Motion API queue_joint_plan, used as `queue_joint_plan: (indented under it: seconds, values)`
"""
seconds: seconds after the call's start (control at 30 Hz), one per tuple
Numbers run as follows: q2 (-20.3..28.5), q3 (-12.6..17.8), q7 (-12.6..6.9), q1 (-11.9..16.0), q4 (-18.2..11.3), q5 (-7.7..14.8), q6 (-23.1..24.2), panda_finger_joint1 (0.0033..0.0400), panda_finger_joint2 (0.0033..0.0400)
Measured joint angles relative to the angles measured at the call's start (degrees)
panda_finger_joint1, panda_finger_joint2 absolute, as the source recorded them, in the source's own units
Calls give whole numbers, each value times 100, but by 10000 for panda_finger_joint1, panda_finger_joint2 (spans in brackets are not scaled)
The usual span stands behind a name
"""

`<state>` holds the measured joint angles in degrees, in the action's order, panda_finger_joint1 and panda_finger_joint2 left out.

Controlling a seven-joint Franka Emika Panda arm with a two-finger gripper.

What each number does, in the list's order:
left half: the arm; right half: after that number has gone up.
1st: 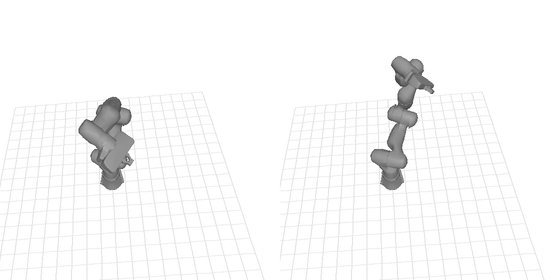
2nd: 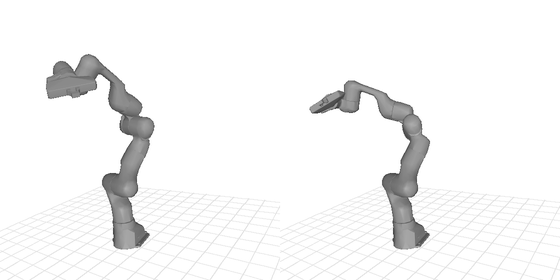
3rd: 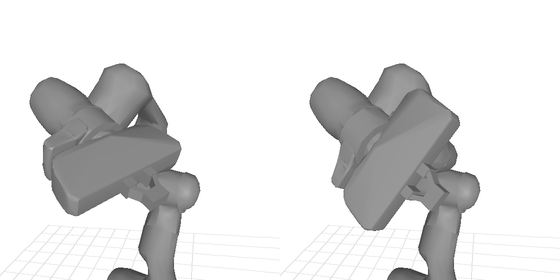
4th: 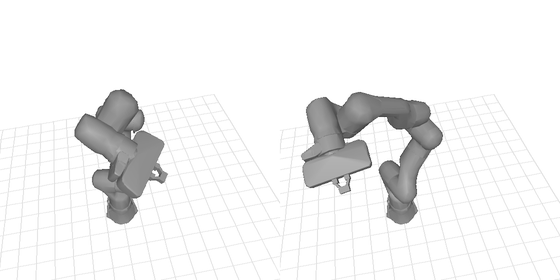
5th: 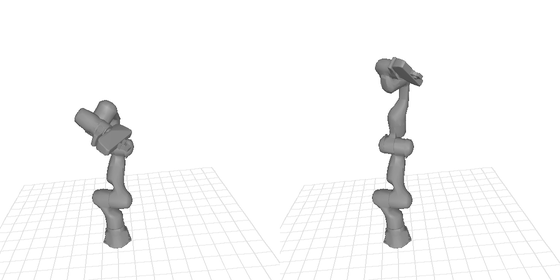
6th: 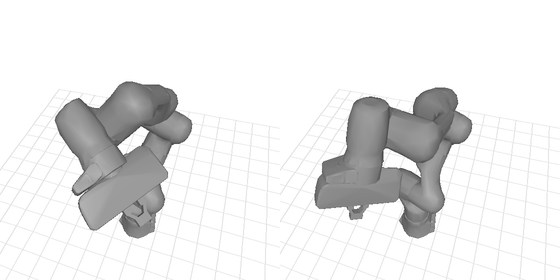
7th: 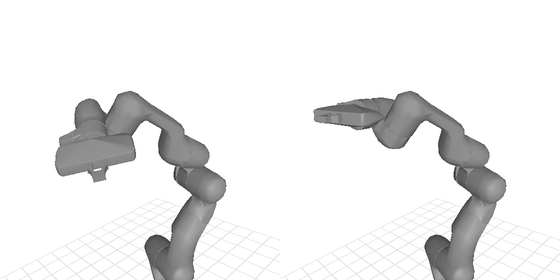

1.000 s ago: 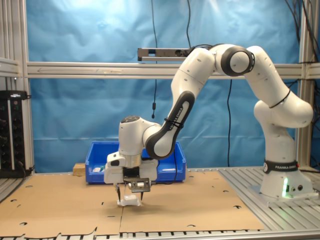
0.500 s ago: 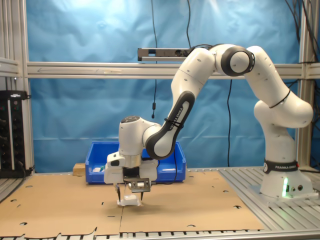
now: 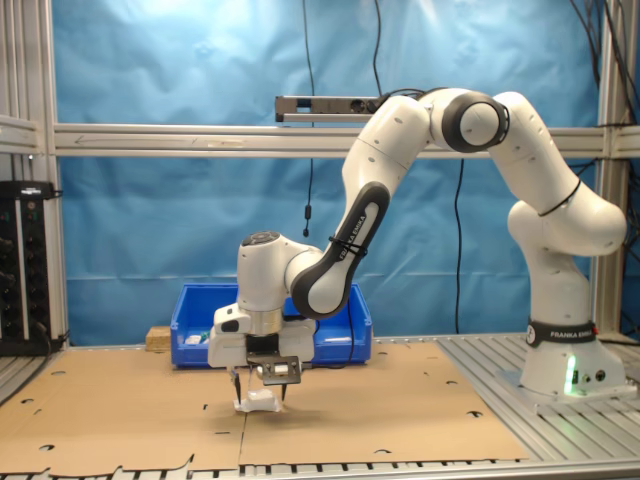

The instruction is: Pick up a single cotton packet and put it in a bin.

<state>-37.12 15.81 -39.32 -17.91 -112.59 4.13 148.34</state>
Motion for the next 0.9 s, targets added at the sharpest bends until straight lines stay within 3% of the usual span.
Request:
queue_joint_plan:
  seconds: [0.43,0.47,0.63,0.67,0.83,0.87,0.9]
  values:
    - [0,0,0,0,0,0,0,400,400]
    - [0,0,0,0,0,0,0,362,362]
    - [0,0,0,0,0,0,0,362,362]
    - [0,0,0,0,0,0,0,201,201]
    - [1,0,0,0,1,0,0,201,201]
    - [2,0,0,0,1,0,0,112,112]
    - [3,0,0,0,3,0,0,112,112]
